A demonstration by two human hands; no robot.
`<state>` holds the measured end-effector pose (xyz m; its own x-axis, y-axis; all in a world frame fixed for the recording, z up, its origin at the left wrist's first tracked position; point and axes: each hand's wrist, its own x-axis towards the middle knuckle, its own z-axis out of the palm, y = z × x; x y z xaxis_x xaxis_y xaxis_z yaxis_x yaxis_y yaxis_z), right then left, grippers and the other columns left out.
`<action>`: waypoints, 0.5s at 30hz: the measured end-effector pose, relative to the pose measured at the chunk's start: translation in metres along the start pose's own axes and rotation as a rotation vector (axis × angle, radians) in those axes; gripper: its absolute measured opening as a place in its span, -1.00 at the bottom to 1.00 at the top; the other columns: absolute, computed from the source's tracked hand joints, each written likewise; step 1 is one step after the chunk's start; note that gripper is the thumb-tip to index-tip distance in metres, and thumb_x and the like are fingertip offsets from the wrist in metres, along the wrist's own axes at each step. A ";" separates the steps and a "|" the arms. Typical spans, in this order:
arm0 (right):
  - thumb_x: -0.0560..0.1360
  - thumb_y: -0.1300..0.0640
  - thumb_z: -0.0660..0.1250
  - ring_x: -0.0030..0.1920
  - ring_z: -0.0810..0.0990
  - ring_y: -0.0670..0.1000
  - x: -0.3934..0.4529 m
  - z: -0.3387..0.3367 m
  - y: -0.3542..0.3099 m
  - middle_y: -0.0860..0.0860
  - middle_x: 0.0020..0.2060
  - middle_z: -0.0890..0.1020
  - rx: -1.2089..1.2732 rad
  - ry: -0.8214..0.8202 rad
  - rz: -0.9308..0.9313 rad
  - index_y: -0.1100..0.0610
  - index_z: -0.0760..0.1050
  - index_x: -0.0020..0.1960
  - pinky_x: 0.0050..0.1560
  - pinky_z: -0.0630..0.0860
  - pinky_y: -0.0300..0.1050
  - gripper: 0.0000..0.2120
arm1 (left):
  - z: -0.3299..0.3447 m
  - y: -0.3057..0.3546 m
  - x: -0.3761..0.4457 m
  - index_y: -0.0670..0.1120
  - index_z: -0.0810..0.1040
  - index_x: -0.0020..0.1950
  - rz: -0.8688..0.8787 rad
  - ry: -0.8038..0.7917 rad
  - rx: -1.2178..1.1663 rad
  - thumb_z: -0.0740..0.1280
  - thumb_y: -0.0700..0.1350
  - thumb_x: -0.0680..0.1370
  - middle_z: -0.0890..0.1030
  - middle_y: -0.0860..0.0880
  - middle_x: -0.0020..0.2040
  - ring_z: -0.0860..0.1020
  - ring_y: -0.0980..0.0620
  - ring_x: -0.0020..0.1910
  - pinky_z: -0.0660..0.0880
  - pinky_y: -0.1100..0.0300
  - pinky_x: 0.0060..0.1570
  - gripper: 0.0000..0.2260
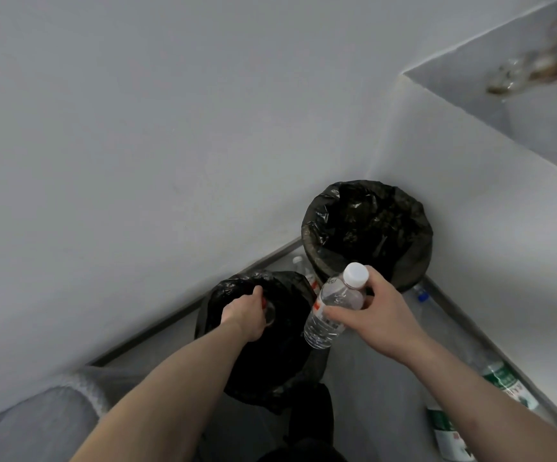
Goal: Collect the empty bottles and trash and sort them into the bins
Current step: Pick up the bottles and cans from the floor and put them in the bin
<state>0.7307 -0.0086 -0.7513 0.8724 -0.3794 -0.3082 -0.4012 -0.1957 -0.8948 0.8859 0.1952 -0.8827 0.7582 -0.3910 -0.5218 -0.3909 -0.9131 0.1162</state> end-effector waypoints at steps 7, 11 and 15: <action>0.28 0.07 0.65 -0.08 0.69 -0.10 -0.003 0.006 -0.016 -0.10 -0.08 0.69 -0.028 -0.016 -0.036 -0.12 0.52 -0.01 -0.05 0.64 -0.13 -0.59 | -0.027 -0.014 -0.024 0.00 0.27 0.44 0.066 -0.002 -0.039 0.25 -0.03 0.59 0.58 -0.12 0.25 0.58 -0.25 0.21 0.52 -0.07 0.14 -0.57; 0.27 0.07 0.64 -0.10 0.67 -0.14 -0.006 0.021 -0.027 -0.10 -0.10 0.69 -0.065 -0.009 -0.029 -0.11 0.52 -0.01 -0.08 0.60 -0.15 -0.60 | -0.083 -0.035 -0.080 0.08 0.35 0.45 0.179 0.058 -0.088 0.27 0.04 0.57 0.55 0.01 0.33 0.55 -0.12 0.27 0.50 0.01 0.24 -0.56; 0.22 0.01 0.62 -0.13 0.65 -0.11 -0.009 0.048 -0.027 -0.10 -0.16 0.67 -0.177 -0.020 -0.050 -0.07 0.51 -0.05 -0.10 0.60 -0.06 -0.61 | -0.123 -0.079 -0.160 0.17 0.43 0.27 0.170 0.153 -0.090 0.25 0.12 0.53 0.59 0.09 0.23 0.60 -0.05 0.15 0.55 0.03 0.10 -0.69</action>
<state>0.7473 0.0437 -0.7396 0.8973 -0.3476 -0.2722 -0.3982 -0.3711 -0.8389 0.8593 0.3160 -0.7047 0.7583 -0.5470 -0.3547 -0.4769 -0.8364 0.2703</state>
